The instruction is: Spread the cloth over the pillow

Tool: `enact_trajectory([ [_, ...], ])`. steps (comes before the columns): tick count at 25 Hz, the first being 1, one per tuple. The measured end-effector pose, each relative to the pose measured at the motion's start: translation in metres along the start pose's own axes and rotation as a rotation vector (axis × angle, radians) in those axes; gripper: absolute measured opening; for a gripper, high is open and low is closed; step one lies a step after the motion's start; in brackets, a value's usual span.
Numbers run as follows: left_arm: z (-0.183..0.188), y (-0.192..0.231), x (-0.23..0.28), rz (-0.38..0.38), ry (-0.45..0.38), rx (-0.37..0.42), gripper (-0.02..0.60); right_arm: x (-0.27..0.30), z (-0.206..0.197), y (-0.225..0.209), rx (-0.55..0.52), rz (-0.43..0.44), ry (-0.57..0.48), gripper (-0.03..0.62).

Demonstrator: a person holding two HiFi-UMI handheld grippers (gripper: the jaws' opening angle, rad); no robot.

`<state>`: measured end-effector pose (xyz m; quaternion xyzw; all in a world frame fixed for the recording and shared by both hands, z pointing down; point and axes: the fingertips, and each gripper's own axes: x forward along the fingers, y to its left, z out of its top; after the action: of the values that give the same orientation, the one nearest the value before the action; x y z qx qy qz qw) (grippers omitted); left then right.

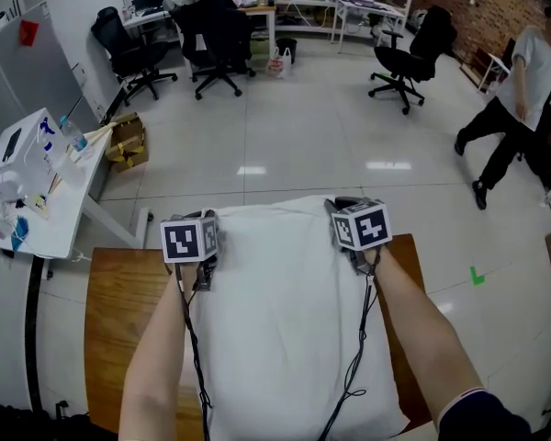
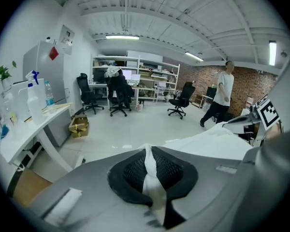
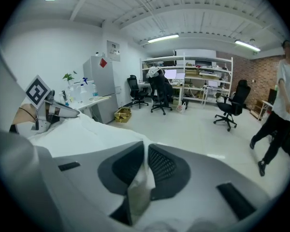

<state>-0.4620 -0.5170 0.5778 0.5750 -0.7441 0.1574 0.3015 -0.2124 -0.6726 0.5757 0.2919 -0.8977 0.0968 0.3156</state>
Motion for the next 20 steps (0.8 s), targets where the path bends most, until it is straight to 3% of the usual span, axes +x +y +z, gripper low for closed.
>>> enact_trajectory([
  [3, 0.005, 0.006, -0.008, -0.011, -0.018, 0.001, 0.028, -0.006, 0.009, -0.013, 0.014, -0.070, -0.027, 0.162],
  [4, 0.006, 0.009, -0.011, -0.010, -0.023, 0.000, 0.032, -0.010, 0.013, -0.016, 0.015, -0.085, -0.035, 0.170],
  [14, 0.024, 0.008, -0.032, -0.006, -0.058, 0.014, 0.048, -0.057, 0.042, -0.022, 0.003, -0.094, -0.140, 0.155],
  [20, 0.031, 0.008, -0.043, -0.002, -0.078, 0.008, 0.091, -0.067, 0.023, 0.017, -0.064, -0.019, -0.126, 0.169],
])
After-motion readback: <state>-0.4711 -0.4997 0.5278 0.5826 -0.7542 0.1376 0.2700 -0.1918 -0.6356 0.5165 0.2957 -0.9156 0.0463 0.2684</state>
